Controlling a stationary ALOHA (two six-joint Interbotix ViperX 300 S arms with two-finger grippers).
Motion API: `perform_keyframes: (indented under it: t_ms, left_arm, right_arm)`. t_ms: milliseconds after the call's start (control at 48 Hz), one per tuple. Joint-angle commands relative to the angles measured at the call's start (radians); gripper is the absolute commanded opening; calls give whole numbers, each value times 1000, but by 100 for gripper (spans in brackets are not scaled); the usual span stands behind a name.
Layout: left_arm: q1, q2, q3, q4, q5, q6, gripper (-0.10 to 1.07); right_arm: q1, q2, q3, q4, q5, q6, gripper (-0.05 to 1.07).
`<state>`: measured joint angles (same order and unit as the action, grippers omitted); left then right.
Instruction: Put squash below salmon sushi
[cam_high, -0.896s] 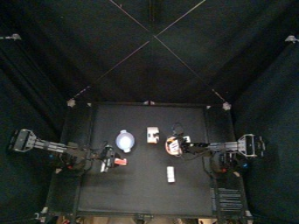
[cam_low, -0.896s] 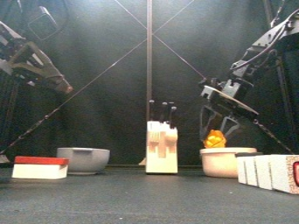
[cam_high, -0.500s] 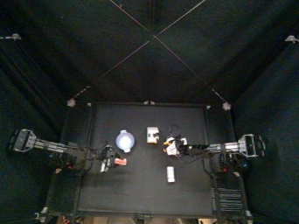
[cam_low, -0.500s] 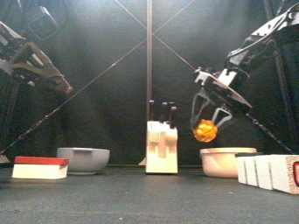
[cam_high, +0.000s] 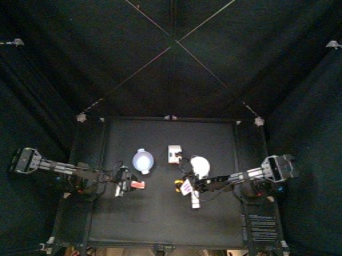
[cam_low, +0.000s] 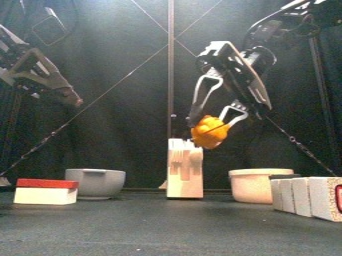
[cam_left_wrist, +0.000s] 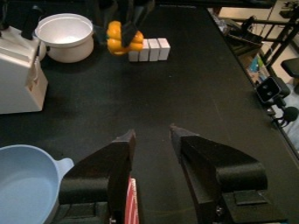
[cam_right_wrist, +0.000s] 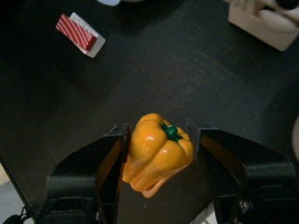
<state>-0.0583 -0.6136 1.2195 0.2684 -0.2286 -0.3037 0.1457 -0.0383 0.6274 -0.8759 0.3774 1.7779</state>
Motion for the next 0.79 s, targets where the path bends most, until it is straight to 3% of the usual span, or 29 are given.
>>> perform_keyframes:
  t_ms: [0,292,583,771]
  left_arm:
    - [2,0,-11,0,-5,0,78]
    - [2,-3,-9,0,-5,0,78]
    - [2,-28,-3,0,-3,0,78]
    - [31,-133,17,0,0,-2,78]
  right_arm:
    - [26,46,-74,-3,-29,-6,84]
    - [69,215,-250,-8,-77,-9,84]
    - [83,302,-385,-14,-72,-11,84]
    - [100,344,-434,-144,-78,-64,84]
